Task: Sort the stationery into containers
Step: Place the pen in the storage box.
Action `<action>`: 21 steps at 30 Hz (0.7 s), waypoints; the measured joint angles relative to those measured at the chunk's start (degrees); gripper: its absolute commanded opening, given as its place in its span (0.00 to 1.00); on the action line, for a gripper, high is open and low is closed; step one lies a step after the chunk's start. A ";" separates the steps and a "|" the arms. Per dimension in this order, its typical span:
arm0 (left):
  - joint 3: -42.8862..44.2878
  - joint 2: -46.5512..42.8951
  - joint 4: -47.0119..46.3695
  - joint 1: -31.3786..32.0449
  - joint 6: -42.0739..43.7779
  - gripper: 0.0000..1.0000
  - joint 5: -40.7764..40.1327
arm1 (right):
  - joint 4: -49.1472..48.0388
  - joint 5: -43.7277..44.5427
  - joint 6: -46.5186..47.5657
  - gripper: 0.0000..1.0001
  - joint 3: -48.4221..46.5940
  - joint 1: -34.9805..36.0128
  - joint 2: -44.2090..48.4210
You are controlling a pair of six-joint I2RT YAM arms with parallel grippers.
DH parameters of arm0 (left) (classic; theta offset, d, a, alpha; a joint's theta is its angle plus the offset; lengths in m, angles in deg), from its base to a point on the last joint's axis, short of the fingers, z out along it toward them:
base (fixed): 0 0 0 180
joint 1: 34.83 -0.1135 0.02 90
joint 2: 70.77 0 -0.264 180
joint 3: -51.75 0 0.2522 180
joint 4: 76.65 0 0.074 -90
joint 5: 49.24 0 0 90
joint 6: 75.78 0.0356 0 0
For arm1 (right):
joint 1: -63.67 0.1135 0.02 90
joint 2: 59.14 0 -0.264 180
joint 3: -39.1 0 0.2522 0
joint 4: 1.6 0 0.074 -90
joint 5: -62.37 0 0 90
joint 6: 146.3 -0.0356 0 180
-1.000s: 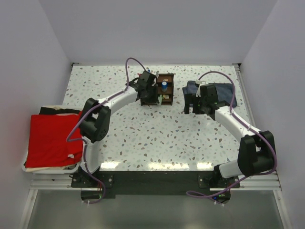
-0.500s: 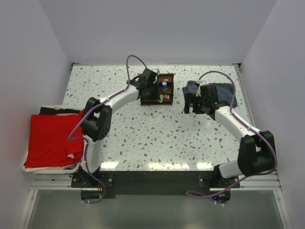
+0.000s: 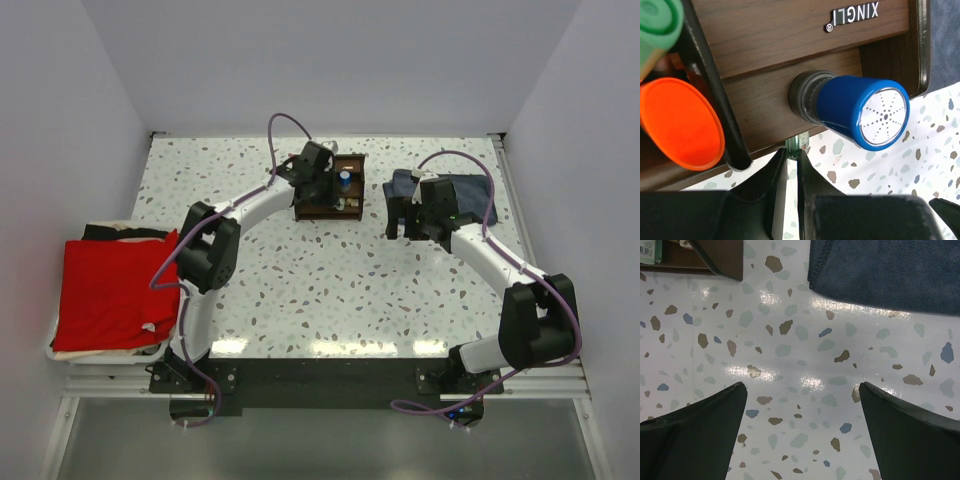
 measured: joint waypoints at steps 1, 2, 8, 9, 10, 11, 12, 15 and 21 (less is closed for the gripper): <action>0.00 0.00 0.02 0.00 0.17 0.14 -0.02 | -0.07 0.00 -0.04 0.99 0.00 -0.02 0.00; 0.00 0.00 0.00 0.00 0.31 0.21 -0.02 | -0.07 0.02 -0.07 0.99 0.00 -0.04 0.00; 0.02 0.31 -0.61 0.00 0.96 0.40 0.50 | -0.28 0.00 -0.13 0.99 0.00 -0.15 -0.24; 0.02 0.31 -0.74 0.04 1.05 0.40 0.76 | -0.28 0.00 -0.20 0.99 0.00 -0.15 -0.28; 0.02 0.31 -0.83 0.17 1.18 0.41 0.79 | -0.33 0.00 -0.24 0.99 0.00 -0.15 -0.28; 0.02 0.31 -1.05 0.24 1.20 0.41 0.90 | -0.35 0.00 -0.24 0.99 0.00 -0.15 -0.28; 0.02 0.31 -1.25 0.31 1.20 0.41 0.90 | -0.37 0.00 -0.24 0.99 0.00 -0.15 -0.28; 0.02 0.31 -1.53 0.33 1.22 0.41 0.96 | -0.39 0.00 -0.26 0.99 0.00 -0.15 -0.31; -0.48 -0.02 -1.40 0.31 1.36 0.43 1.05 | -0.37 0.00 -0.24 0.99 0.00 -0.22 -0.31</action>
